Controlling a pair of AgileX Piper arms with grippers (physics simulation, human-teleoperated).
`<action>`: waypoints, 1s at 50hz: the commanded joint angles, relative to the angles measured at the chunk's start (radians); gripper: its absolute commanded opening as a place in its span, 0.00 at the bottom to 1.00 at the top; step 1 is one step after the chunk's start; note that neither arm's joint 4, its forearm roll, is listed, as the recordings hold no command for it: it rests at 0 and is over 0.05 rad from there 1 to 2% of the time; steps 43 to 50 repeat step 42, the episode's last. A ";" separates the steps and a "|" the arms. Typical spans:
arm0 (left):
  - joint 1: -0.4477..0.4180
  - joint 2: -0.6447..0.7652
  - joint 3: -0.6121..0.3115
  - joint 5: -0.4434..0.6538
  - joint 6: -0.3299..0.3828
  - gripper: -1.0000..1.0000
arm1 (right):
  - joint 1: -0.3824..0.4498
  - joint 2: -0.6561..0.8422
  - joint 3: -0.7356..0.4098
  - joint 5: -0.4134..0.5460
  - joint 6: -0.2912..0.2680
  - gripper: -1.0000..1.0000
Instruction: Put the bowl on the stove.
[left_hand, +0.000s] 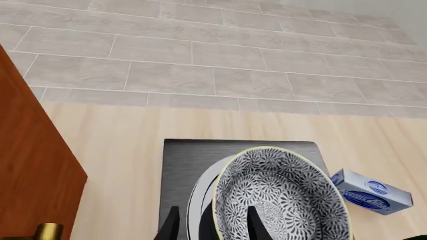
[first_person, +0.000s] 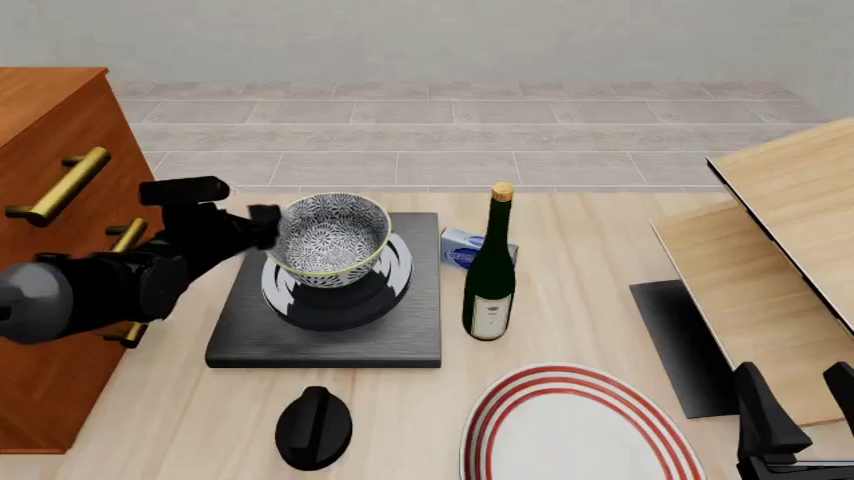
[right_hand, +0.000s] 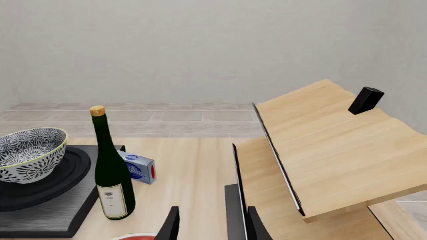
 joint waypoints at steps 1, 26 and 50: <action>0.017 -0.061 0.012 0.029 0.033 1.00 | 0.000 0.000 0.000 0.000 0.000 1.00; 0.011 -0.244 0.063 0.102 0.092 1.00 | 0.000 0.000 0.000 0.000 0.000 1.00; -0.002 -0.380 0.108 0.162 0.126 1.00 | 0.000 0.000 0.000 0.000 0.000 1.00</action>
